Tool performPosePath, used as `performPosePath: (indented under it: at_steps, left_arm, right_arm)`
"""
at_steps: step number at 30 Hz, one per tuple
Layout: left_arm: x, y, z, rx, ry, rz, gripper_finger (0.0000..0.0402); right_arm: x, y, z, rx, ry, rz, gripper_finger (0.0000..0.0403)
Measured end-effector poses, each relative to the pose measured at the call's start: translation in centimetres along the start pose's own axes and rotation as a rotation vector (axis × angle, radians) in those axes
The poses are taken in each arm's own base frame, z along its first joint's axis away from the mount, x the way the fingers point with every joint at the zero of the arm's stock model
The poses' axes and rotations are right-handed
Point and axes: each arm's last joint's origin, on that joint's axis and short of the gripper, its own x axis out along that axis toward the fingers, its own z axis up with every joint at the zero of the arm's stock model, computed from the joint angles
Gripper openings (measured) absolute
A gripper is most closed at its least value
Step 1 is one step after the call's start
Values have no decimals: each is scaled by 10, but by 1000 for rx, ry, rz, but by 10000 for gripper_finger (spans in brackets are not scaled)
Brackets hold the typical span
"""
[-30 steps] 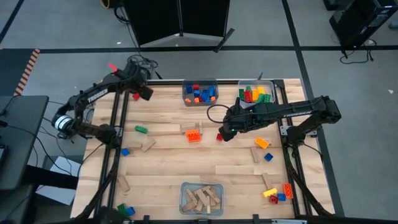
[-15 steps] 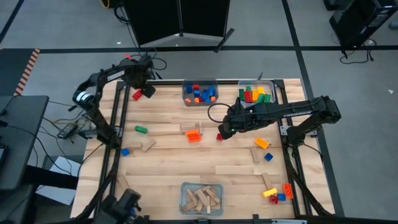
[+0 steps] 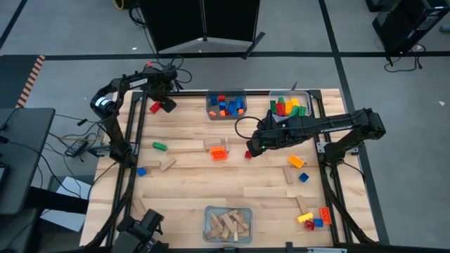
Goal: Sort blocks by size
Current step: Put the large red game piece into the transparent bin
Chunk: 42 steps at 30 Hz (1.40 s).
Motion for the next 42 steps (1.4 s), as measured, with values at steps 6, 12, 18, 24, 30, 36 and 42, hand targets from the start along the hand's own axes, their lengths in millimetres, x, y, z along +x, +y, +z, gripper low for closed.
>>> performPosePath:
  at_steps: [6,12,18,24,30,36,42]
  left_arm:
    - [0,2,0,-5,5,42,218]
    - [1,4,0,-12,7,40,264]
    - [1,5,0,44,3,41,319]
    - [1,5,1,49,-8,42,337]
    - [2,8,6,-27,-62,55,337]
    - [2,10,7,-26,-65,108,337]
    - [7,13,5,-21,-60,-4,337]
  right_arm:
    - [0,0,0,-3,-5,-3,215]
    - [0,0,0,-18,-5,-3,215]
    - [0,0,0,-31,-5,-4,215]
    - [0,0,0,-45,-5,-3,215]
    - [0,0,0,-45,-5,-2,215]
    - [0,0,0,-45,-5,-2,215]
    - [0,0,0,-45,-5,-2,215]
